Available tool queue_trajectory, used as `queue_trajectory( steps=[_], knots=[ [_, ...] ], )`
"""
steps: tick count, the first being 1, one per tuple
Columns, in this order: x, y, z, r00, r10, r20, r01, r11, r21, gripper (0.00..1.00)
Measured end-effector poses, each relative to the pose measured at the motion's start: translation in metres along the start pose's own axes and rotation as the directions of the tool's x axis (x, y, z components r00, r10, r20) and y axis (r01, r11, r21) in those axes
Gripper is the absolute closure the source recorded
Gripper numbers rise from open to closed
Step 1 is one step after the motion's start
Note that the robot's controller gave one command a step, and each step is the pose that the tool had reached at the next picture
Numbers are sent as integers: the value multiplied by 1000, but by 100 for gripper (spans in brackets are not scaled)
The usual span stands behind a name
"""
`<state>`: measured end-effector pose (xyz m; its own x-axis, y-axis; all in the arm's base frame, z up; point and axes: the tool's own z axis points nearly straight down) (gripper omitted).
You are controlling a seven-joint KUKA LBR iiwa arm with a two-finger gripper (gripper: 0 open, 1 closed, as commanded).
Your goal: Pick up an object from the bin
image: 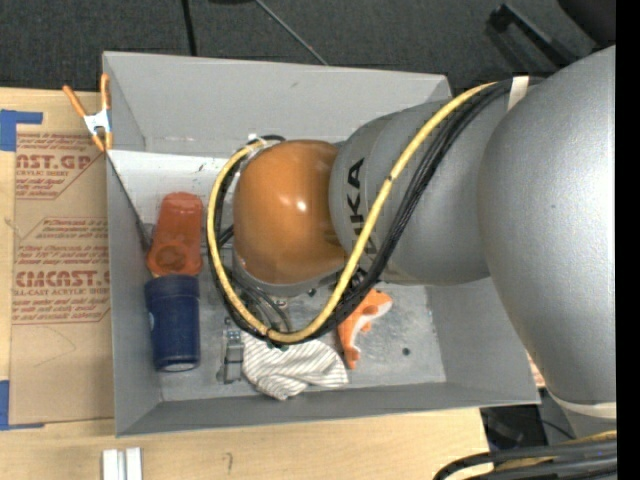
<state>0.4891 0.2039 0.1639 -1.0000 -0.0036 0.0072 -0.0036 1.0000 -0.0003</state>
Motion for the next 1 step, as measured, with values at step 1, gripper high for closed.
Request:
queue_trajectory(
  steps=[1],
  knots=[
    [-2, -1, -5, 1000, 2, 7, -2, 1000, -2, 0]
  ],
)
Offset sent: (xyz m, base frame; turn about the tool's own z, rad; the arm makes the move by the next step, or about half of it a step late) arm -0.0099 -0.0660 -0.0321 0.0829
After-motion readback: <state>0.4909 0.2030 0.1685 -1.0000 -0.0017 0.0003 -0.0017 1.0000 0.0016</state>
